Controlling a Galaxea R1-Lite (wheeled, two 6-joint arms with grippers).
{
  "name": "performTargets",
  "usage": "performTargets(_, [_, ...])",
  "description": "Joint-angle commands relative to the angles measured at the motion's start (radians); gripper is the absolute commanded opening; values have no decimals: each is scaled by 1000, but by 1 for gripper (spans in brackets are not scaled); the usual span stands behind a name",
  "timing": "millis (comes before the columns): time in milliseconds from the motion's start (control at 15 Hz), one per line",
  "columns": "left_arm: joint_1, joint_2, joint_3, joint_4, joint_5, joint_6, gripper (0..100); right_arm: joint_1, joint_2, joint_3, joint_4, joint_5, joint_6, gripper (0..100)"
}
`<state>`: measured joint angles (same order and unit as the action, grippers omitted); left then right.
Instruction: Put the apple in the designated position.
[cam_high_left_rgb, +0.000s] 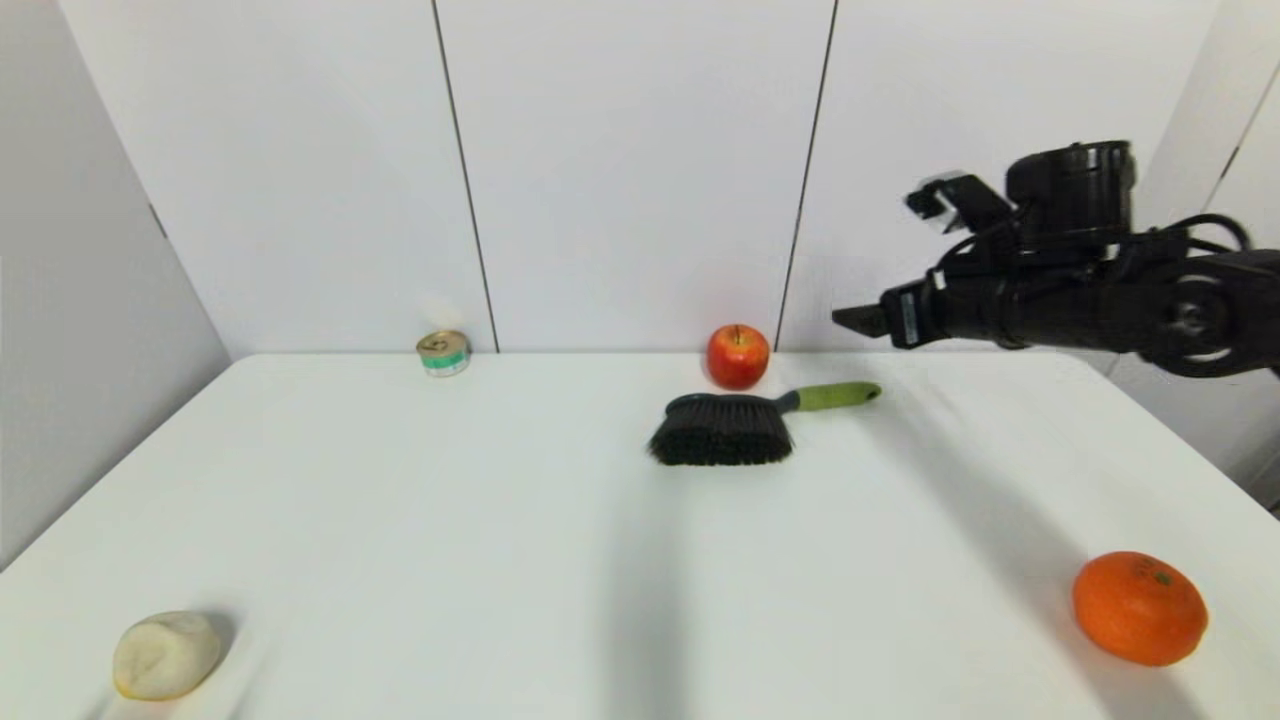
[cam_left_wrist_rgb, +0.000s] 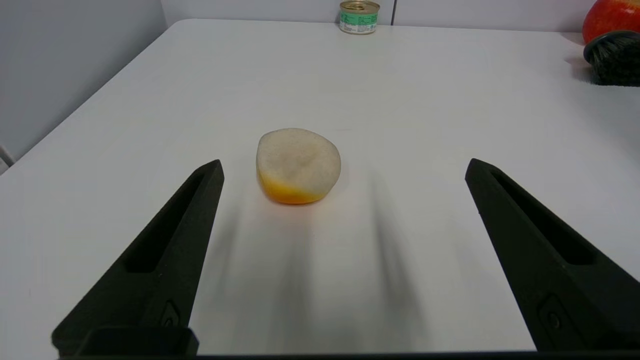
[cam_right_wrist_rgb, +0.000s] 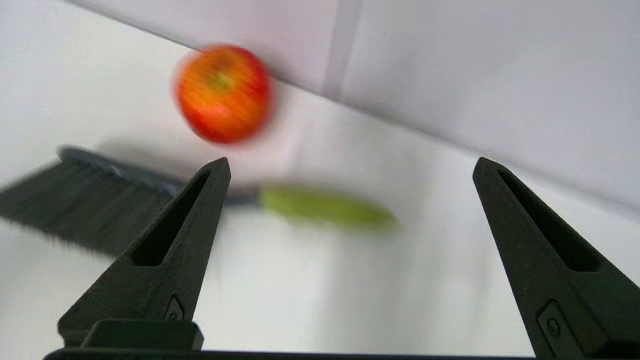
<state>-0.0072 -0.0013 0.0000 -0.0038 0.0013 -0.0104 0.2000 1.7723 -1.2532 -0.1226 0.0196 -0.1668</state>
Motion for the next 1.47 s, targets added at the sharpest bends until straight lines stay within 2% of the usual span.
performTargets(67, [0,1,0,-2,0,0,100,-57,-564,268,287,-191,115,100])
performTargets(400, [0,1,0,-2,0,0,100,-109,-1084,644,291,-188,116,100])
performTargets(733, [0,0,0,1,0,0,100,-172,-1439,939,284,-185,124,100])
performTargets(800, [0,1,0,1,0,0,100,-174,-1519,1006,285,-162,122,100])
performTargets(933, [0,1,0,1,0,0,100,-192,-1625,1112,268,-63,125,100])
performTargets(1000, [0,1,0,1,0,0,100,-200,-1683,1155,274,-33,125,100])
performTargets(1133, [0,1,0,1,0,0,100,-200,-1772,1203,261,-23,136,100])
performTargets(1333, [0,1,0,1,0,0,100,-200,-1772,1261,90,-32,201,100])
performTargets(1467, [0,1,0,1,0,0,100,-200,-1772,1265,77,-32,199,100])
